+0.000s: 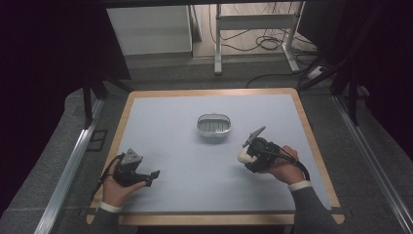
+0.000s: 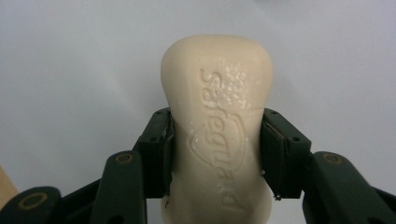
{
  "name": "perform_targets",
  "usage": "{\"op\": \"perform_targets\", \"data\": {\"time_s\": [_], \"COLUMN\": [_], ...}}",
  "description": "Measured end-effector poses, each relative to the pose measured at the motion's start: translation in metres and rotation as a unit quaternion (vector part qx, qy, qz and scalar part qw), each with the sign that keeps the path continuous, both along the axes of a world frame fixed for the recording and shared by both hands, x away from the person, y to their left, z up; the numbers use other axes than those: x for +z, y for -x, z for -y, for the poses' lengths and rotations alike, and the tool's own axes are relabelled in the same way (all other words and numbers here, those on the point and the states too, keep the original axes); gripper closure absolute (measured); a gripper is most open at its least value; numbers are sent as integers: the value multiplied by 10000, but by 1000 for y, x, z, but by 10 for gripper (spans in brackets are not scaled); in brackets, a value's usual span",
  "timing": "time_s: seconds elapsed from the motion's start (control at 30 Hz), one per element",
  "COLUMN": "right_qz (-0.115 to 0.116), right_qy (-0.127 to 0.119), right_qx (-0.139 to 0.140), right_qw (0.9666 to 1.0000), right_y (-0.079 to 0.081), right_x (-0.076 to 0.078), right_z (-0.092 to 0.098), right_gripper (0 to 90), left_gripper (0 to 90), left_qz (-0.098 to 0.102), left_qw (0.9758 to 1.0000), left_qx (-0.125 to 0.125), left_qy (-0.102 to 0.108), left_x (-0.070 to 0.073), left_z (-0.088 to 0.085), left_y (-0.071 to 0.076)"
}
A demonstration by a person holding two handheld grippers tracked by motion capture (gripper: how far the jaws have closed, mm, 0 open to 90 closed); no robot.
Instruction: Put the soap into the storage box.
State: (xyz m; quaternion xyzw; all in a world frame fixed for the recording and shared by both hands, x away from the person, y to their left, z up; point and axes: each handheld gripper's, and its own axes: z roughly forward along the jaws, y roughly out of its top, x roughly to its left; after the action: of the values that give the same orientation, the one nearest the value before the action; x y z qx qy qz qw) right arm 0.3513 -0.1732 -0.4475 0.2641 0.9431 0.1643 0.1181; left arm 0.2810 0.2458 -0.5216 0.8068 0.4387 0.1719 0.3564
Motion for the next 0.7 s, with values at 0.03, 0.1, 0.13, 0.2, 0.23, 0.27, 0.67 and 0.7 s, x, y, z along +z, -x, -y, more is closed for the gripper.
{"op": "perform_targets", "data": {"time_s": [0.03, 0.1, 0.13, 0.2, 0.23, 0.27, 0.67, 0.7], "right_qz": [16, 41, 43, 70, 77, 78, 191, 201], "right_qy": [-15, -12, -14, -15, -25, -33, 22, 25], "right_qx": [7, 24, 26, 37, 26, 28, 39, 54], "right_qw": [10000, 10000, 10000, 10000, 10000, 10000, 9998, 9998], "right_y": [-1, -2, -3, -6, -7, -8, -23, -24], "right_x": [0, 1, 2, 2, 3, 4, 13, 14], "right_z": [0, -1, -1, -2, -3, -3, -12, -13], "right_gripper": [494, 494, 494, 494, 494, 494, 494, 494], "left_gripper": [115, 114, 115, 115, 114, 114, 114, 114], "left_qz": [-1, -3, -4, -9, -9, -10, -12, -14], "left_qw": [10000, 10000, 10000, 10000, 10000, 10000, 10000, 10000], "left_qx": [0, -6, -8, -11, -10, -12, -34, -37], "left_qy": [-8, -11, -11, -14, -18, -19, -2, -1], "left_x": [0, 0, 0, -1, -1, -1, -1, -1], "left_z": [0, 0, 1, 1, 1, 1, 1, 1], "left_y": [0, 0, 0, 0, 0, 0, 0, 0]}}
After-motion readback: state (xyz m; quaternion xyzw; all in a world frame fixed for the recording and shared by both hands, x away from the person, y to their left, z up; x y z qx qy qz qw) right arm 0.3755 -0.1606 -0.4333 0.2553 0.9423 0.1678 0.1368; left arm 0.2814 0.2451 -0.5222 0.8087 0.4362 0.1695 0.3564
